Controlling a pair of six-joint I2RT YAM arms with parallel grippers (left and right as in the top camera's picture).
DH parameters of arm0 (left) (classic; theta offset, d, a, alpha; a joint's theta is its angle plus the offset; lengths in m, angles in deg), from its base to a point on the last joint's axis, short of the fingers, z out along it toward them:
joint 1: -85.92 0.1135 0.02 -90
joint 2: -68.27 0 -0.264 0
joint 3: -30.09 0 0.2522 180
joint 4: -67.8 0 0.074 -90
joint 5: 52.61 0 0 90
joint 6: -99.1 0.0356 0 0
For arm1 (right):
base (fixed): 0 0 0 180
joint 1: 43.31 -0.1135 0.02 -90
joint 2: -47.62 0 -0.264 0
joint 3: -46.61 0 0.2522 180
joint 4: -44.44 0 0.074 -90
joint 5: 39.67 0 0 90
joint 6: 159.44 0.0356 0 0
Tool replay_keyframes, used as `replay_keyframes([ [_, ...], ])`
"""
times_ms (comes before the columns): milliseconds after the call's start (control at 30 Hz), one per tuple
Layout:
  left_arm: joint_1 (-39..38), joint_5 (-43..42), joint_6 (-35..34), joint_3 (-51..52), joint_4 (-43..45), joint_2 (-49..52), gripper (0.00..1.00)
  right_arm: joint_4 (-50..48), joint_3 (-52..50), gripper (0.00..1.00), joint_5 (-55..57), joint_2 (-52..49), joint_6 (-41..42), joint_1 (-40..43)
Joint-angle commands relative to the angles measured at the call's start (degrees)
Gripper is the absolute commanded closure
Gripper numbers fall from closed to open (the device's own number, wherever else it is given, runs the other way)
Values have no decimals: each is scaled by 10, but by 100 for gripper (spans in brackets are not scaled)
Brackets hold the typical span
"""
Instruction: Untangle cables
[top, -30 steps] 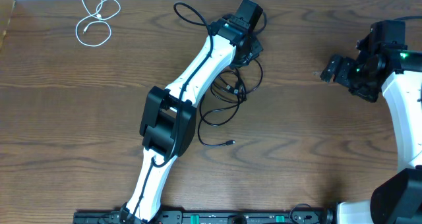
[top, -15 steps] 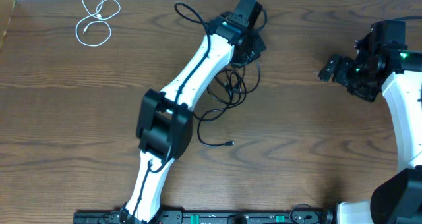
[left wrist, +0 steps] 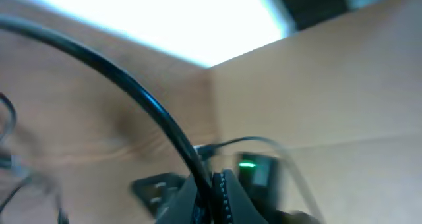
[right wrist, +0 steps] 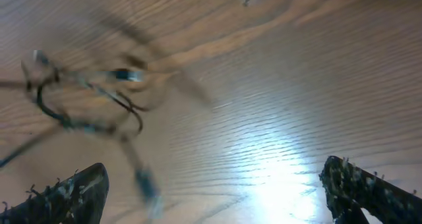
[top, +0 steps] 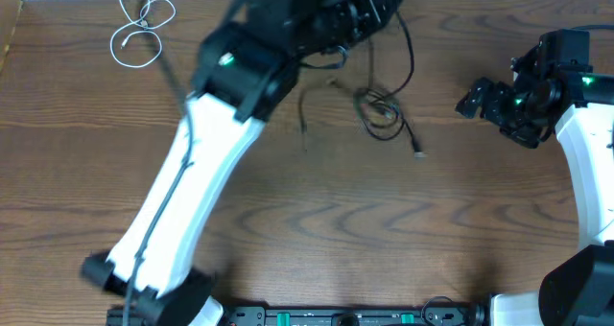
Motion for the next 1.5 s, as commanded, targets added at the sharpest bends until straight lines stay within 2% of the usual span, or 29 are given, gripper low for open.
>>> replay_keyframes([
  [0,3,-3,46,-5,38,-39,92,2,-4,1,-66,6,-24,-2],
  [100,3,11,52,-5,75,-73,92,2,-4,1,-119,6,-57,-2],
  [300,3,74,52,-5,102,-111,93,2,-4,1,-128,6,-57,-21],
  [600,3,75,52,-5,173,-117,93,-63,-4,1,-222,6,-48,-102],
  [767,3,76,52,-5,214,-117,93,-123,-4,1,-216,6,7,-161],
  [933,3,86,52,-5,238,-117,93,-168,-4,1,-151,6,61,-224],
  [1100,3,110,52,-5,248,-117,93,-193,-4,1,-103,6,75,-285],
  [1167,3,119,56,-5,248,-117,93,-190,-4,4,-71,6,75,-307],
  [1367,7,181,88,-5,249,-118,93,-161,-9,46,-37,5,75,-345],
  [1467,16,181,85,-5,258,-122,92,-171,-23,47,-34,5,75,-363],
])
